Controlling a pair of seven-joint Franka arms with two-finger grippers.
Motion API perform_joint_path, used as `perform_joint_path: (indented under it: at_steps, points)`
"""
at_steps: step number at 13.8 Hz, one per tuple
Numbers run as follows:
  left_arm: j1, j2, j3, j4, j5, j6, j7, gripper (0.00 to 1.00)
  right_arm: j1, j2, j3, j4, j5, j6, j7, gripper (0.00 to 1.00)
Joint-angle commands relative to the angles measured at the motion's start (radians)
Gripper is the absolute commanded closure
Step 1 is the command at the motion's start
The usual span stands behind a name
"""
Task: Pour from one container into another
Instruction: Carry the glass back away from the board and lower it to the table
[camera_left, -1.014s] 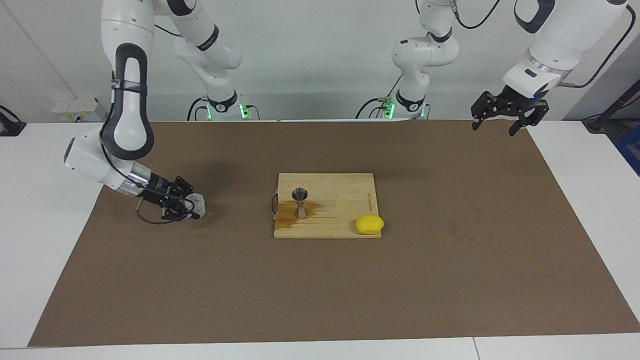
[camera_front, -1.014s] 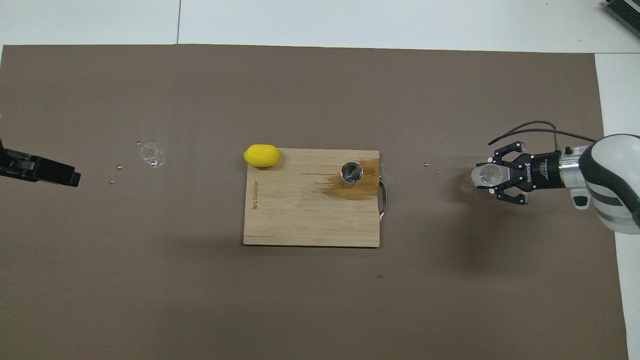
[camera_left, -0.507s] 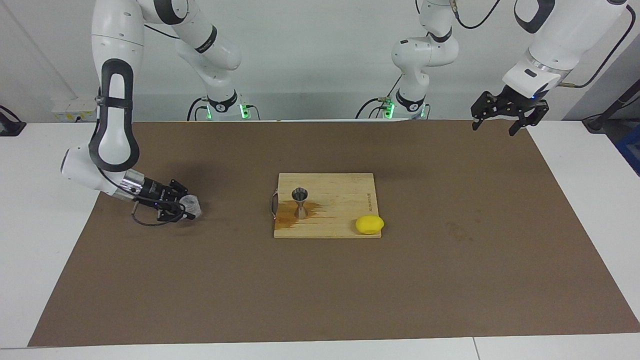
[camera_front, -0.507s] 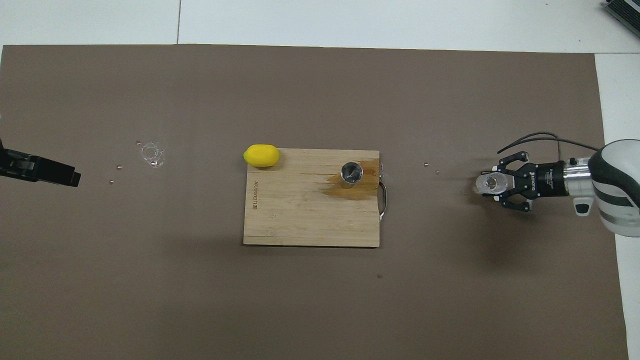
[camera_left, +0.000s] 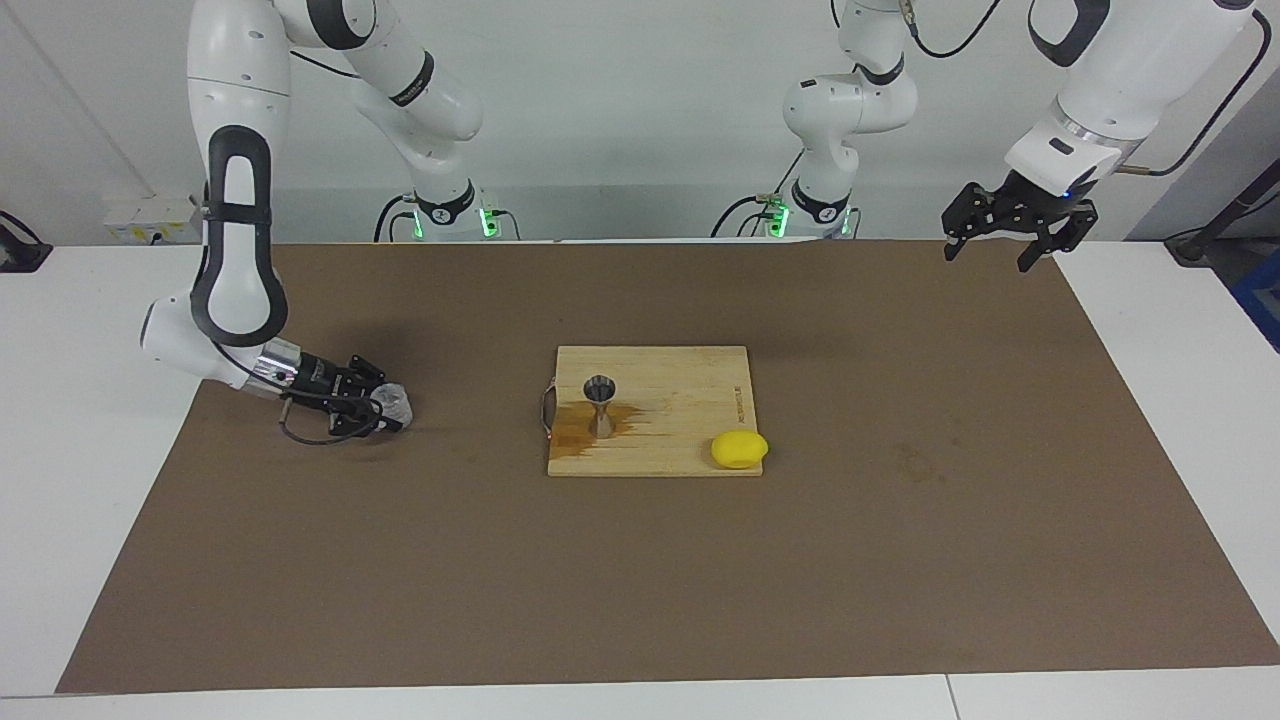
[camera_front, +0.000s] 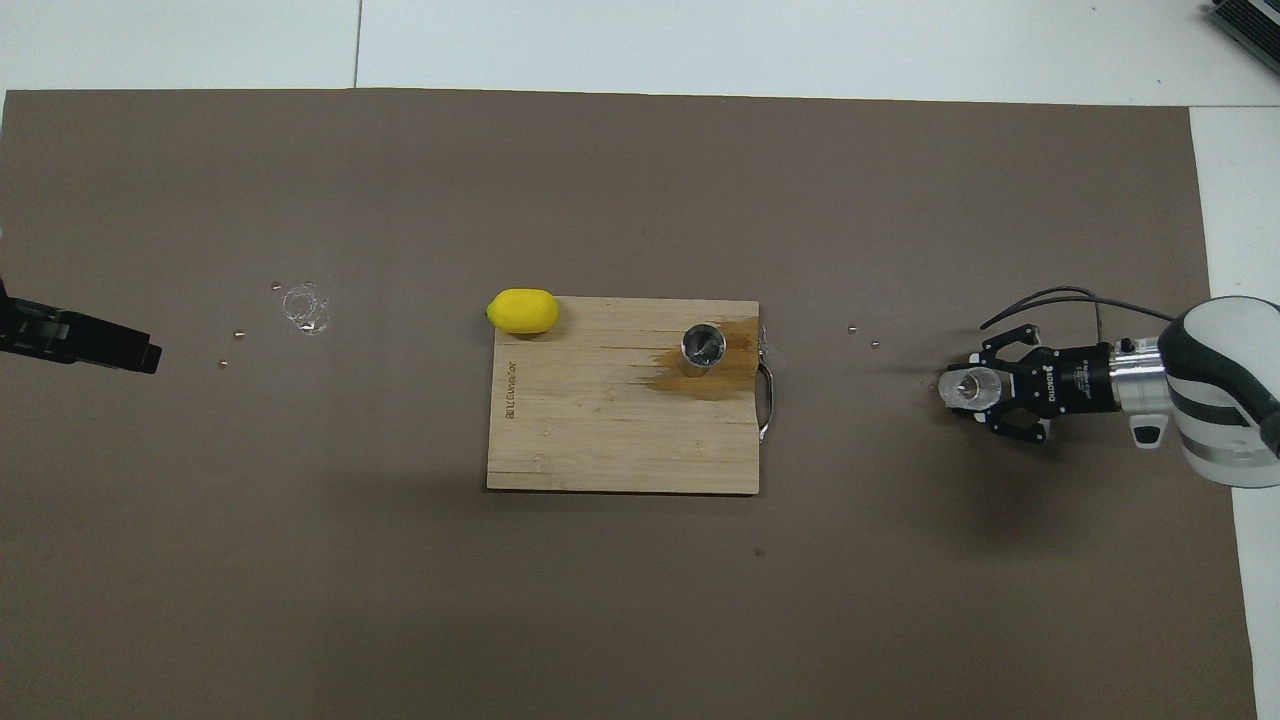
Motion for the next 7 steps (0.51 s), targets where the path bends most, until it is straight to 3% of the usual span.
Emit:
perform_joint_path:
  at_steps: [1,4,7]
  points:
    - [-0.007,-0.024,0.006,-0.024,0.015,-0.006,-0.011,0.00,-0.017,-0.020,0.006,-0.028,0.021,0.046,-0.028,0.00]
    - [-0.007,-0.024,0.006,-0.024,0.015,-0.006,-0.011,0.00,-0.020,-0.048,-0.002,-0.025,0.008,0.054,-0.011,0.00]
    - [-0.004,-0.027,0.007,-0.026,0.015,-0.012,-0.017,0.00,-0.011,-0.127,0.001,-0.012,-0.135,0.113,-0.012,0.00]
